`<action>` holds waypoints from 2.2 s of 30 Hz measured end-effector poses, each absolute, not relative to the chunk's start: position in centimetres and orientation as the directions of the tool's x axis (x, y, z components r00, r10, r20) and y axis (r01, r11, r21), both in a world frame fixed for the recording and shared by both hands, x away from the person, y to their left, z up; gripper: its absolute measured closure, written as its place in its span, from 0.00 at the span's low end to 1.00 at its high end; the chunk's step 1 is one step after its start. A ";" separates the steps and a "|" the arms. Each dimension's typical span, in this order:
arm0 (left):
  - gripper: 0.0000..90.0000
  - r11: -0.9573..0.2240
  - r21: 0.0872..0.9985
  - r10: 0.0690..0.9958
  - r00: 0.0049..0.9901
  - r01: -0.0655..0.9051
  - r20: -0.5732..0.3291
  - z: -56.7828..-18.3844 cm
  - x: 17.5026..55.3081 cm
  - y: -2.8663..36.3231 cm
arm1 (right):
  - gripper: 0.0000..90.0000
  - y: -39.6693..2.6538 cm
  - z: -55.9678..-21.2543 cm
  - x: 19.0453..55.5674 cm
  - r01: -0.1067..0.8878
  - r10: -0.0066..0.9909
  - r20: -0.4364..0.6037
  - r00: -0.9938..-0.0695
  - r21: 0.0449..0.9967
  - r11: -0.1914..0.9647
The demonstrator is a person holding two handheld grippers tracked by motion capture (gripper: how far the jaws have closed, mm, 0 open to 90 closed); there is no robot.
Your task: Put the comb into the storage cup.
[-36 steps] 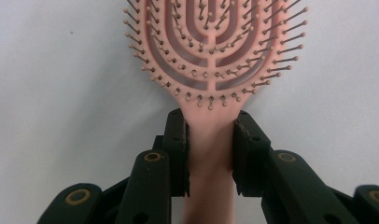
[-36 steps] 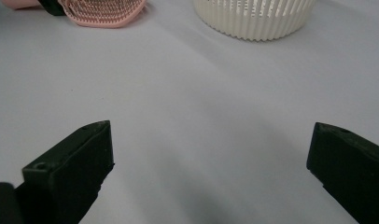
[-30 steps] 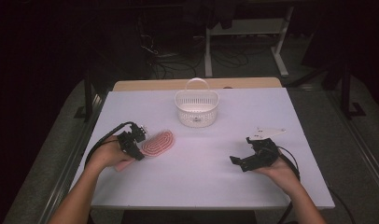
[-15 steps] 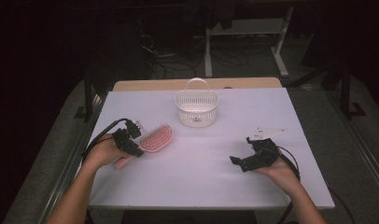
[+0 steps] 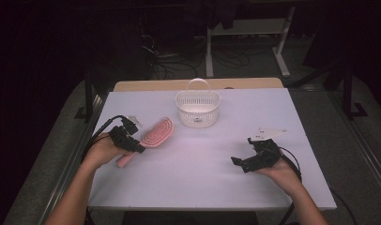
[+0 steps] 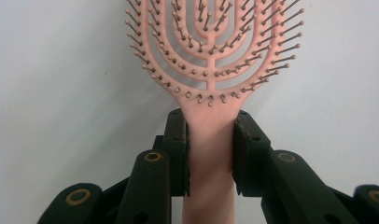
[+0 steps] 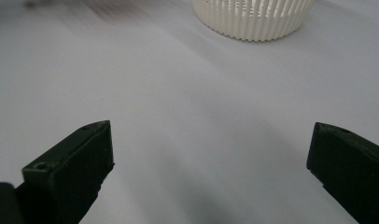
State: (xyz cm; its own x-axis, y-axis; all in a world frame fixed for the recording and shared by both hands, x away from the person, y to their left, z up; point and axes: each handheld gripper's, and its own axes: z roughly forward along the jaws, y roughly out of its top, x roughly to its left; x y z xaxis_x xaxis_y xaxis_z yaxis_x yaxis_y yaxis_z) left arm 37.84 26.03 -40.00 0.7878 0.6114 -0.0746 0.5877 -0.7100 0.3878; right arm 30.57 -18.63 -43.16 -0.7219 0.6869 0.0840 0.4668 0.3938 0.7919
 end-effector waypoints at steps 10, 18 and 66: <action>0.79 -0.661 0.461 0.618 0.778 0.593 -0.114 -39.5 37.9 26.6 | 0.00 -18.6 -43.2 30.6 0.468 0.686 0.085 -0.722 0.792 0.394; 0.79 -0.603 0.553 0.609 0.779 0.575 -0.145 -38.8 38.0 27.1 | 0.00 -18.6 -43.2 30.6 0.469 0.687 0.088 -0.721 0.791 0.392; 0.78 -0.448 0.822 0.515 0.853 0.352 -0.085 -35.3 39.6 24.4 | 0.00 -18.6 -43.2 30.7 0.465 0.683 0.089 -0.725 0.795 0.390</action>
